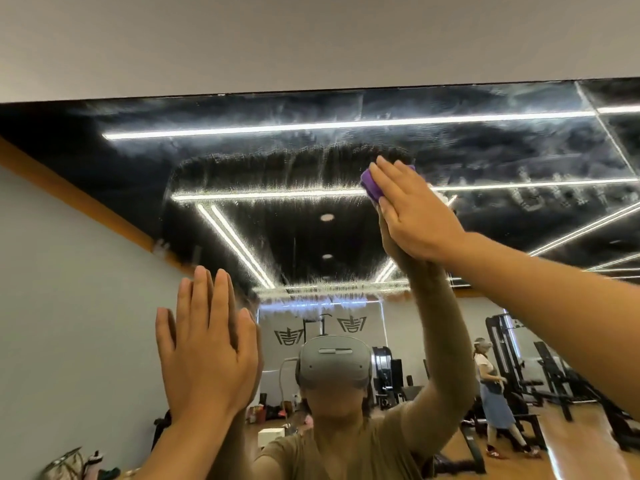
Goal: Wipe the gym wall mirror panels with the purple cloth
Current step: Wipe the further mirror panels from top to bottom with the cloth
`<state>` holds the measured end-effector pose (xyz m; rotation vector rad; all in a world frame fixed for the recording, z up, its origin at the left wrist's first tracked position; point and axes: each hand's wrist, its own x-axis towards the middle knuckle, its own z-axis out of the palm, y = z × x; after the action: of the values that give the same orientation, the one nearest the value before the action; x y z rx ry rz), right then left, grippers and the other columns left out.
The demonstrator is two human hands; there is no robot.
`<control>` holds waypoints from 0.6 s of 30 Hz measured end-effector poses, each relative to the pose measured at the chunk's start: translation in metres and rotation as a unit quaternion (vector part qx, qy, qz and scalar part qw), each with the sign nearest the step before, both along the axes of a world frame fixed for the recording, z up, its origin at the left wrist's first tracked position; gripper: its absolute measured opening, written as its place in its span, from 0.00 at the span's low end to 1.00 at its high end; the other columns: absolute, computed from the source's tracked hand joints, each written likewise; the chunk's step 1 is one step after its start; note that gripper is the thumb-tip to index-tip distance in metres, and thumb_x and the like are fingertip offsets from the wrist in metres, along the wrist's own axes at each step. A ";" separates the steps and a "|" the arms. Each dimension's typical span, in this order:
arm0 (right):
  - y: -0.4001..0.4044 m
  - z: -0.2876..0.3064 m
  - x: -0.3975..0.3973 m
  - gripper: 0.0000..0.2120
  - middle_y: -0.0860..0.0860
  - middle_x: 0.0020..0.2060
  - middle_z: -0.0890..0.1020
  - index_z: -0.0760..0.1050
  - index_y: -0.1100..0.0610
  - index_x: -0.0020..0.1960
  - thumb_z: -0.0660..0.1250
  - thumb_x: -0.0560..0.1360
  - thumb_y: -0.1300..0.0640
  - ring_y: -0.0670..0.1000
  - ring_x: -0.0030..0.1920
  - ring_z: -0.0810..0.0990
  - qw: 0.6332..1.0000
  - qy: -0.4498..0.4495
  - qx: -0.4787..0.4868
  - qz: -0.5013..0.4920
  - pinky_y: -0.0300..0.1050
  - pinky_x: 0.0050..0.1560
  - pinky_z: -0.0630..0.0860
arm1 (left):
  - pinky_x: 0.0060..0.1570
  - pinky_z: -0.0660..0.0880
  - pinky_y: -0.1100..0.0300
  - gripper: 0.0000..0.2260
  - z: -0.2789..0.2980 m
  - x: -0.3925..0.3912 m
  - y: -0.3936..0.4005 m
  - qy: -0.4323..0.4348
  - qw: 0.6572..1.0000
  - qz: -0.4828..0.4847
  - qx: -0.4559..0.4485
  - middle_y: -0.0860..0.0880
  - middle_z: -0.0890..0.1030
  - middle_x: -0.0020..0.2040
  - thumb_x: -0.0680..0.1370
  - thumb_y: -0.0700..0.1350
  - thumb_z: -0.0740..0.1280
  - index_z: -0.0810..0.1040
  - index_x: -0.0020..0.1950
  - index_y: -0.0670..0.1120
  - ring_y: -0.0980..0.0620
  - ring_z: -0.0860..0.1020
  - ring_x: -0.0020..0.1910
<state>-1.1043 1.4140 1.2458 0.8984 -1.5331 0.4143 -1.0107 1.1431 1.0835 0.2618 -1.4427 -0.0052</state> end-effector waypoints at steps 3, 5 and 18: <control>0.001 -0.058 -0.001 0.27 0.48 0.81 0.55 0.52 0.51 0.82 0.48 0.84 0.49 0.48 0.81 0.48 0.999 0.024 0.031 -0.012 0.40 0.79 0.39 | 0.77 0.49 0.41 0.30 0.000 -0.001 -0.001 0.000 1.000 0.003 -0.004 0.46 0.58 0.82 0.82 0.59 0.46 0.59 0.81 0.47 0.45 0.55 0.81; 0.003 -0.104 -0.003 0.26 0.47 0.81 0.56 0.52 0.50 0.81 0.49 0.84 0.49 0.47 0.81 0.50 0.998 0.036 0.044 -0.018 0.40 0.80 0.40 | 0.78 0.48 0.42 0.29 0.000 -0.001 -0.001 -0.002 1.000 0.003 -0.004 0.46 0.58 0.82 0.82 0.58 0.45 0.58 0.82 0.47 0.45 0.54 0.81; 0.006 -0.079 0.002 0.30 0.50 0.82 0.51 0.45 0.53 0.81 0.42 0.83 0.42 0.48 0.81 0.43 0.998 0.000 0.040 -0.038 0.46 0.80 0.39 | 0.78 0.48 0.41 0.30 0.000 0.002 -0.002 -0.004 1.000 0.011 -0.019 0.45 0.57 0.82 0.82 0.58 0.45 0.58 0.82 0.46 0.45 0.54 0.81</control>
<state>-1.1023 1.4197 1.1663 0.8990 -1.5879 0.2993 -1.0091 1.1410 1.0832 0.2476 -1.4456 0.0407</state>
